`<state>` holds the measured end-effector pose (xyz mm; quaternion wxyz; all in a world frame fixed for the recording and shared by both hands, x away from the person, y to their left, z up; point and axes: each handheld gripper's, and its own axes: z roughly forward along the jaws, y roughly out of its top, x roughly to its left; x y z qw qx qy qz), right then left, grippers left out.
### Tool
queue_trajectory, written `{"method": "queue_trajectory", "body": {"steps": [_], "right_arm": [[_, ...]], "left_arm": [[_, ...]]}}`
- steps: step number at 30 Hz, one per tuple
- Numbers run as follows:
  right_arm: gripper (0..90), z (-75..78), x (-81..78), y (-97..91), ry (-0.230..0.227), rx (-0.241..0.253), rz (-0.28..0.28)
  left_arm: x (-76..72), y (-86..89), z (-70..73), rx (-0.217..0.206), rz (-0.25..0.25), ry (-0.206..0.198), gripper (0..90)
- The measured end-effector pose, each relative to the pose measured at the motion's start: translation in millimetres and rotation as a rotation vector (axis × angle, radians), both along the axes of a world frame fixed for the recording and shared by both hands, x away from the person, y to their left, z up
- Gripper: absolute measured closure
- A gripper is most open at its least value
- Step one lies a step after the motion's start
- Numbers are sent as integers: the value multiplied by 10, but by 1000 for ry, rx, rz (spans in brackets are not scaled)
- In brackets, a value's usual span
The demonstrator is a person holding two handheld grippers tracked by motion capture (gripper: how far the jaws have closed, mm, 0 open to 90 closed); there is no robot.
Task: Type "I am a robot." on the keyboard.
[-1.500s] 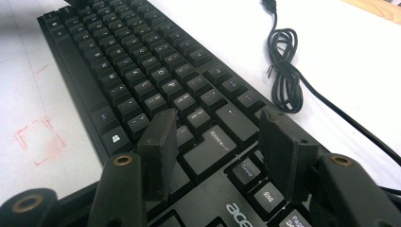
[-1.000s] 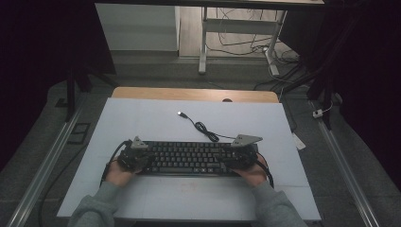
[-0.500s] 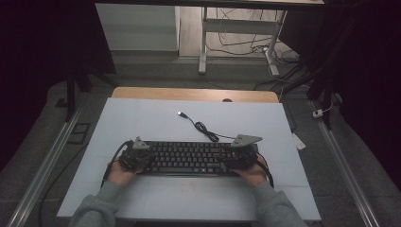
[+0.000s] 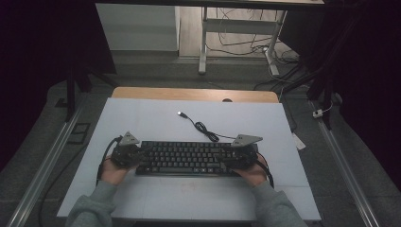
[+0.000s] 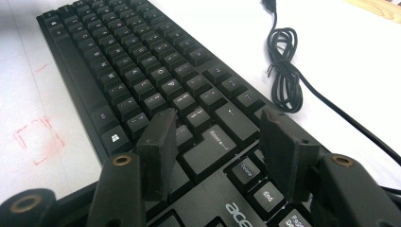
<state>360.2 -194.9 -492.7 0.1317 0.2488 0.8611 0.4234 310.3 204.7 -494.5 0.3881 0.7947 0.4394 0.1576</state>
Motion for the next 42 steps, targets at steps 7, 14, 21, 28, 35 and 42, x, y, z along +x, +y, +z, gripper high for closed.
{"method": "queue_trajectory", "body": {"steps": [7, 14, 21, 28, 35, 42], "right_arm": [[476, -6, 8, -10, 2, 2, -6], [475, -2, 6, -12, 1, 3, -7], [474, 1, 6, -14, -1, 4, -7], [467, 12, 3, -20, -5, 11, -11], [465, 16, 1, -19, -5, 15, -10], [465, 15, 1, -20, -4, 14, -11]], "left_arm": [[6, 59, 6, -23, 38, 8, 546], [-8, 27, 27, -30, 26, 1, 454], [-27, -23, 58, -43, -4, -1, 422], [-54, -83, 104, -50, -34, 0, 402], [-84, -178, 137, -57, -86, 7, 393], [-105, -278, 141, -69, -143, 27, 389]]}}
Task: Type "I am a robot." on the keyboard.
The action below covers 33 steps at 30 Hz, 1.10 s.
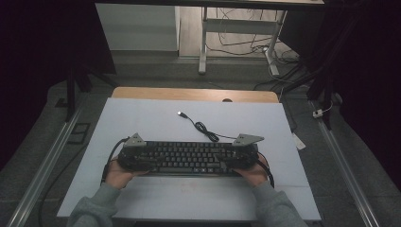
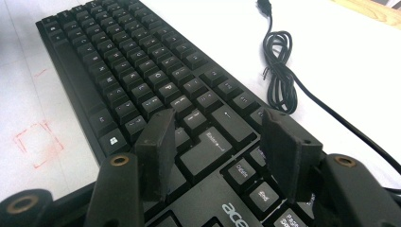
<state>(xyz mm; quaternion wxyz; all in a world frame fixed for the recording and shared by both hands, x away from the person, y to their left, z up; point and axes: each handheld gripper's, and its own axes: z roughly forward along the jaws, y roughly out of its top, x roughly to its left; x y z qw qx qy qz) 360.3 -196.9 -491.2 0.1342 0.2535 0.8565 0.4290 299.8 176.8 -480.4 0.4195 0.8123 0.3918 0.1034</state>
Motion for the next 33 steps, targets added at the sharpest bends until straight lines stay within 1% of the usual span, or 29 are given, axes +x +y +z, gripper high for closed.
{"method": "queue_trajectory", "body": {"steps": [13, 23, 30, 33], "right_arm": [[465, -6, 3, 3, 3, -6, 3], [465, -12, 5, 6, 4, -7, 3], [465, -14, 8, 4, 7, -9, 5], [465, -20, 10, 6, 8, -7, 6]], "left_arm": [[-29, -136, -17, 16, -58, 8, 390], [-55, -323, -78, 51, -127, 18, 412], [-70, -416, -120, 75, -156, 24, 420], [-77, -438, -137, 77, -163, 24, 451]]}}
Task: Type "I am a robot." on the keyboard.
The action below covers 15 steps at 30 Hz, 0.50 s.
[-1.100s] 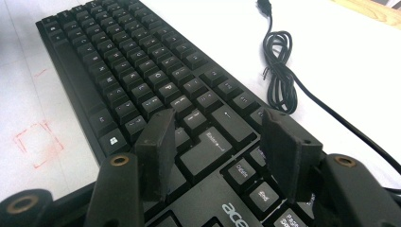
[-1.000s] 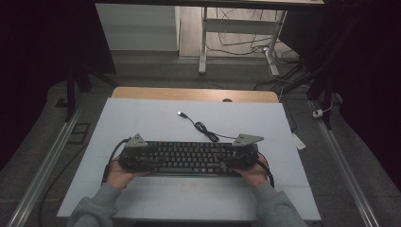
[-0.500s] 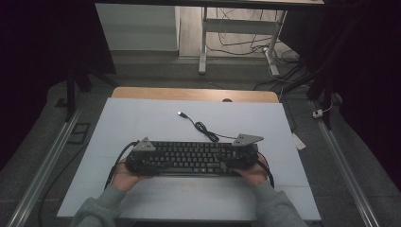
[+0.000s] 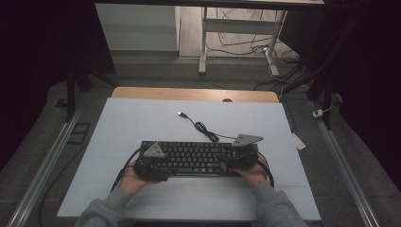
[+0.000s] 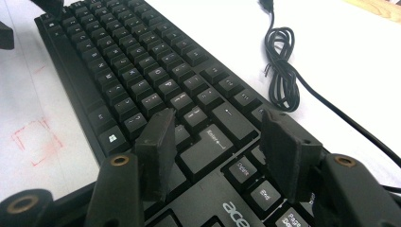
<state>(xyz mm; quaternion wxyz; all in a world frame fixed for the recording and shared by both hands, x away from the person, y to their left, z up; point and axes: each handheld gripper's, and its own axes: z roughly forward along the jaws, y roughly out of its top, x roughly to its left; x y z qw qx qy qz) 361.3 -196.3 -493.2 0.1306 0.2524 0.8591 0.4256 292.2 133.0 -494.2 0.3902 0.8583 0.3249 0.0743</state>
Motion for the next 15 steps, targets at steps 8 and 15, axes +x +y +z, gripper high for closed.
{"method": "queue_trajectory", "body": {"steps": [8, 15], "right_arm": [[465, -1, -2, 3, 0, -5, 0], [466, -5, 0, 4, 0, -7, 0]], "left_arm": [[-20, -90, -70, 38, -26, 2, 659], [-25, -148, -114, 74, -42, -7, 861]]}}
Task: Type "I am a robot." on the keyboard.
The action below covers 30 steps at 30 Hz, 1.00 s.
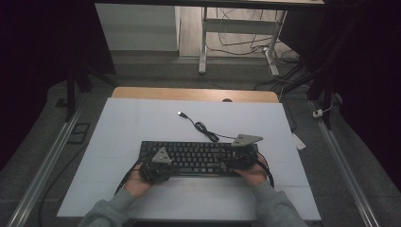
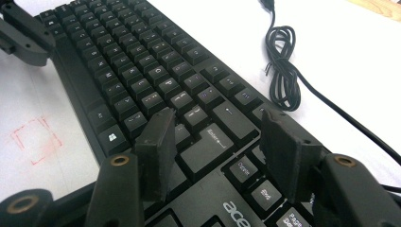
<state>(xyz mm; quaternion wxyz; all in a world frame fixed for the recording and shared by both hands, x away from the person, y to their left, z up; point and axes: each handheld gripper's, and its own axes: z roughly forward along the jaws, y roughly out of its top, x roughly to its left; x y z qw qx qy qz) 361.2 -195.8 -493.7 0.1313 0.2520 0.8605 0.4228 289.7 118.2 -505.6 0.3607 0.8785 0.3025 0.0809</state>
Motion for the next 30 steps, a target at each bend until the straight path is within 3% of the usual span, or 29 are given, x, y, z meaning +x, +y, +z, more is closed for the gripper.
{"method": "queue_trajectory", "body": {"steps": [30], "right_arm": [[465, -5, 1, 4, 0, -8, 3]], "left_arm": [[66, -6, -123, 35, 37, 10, 887]]}}
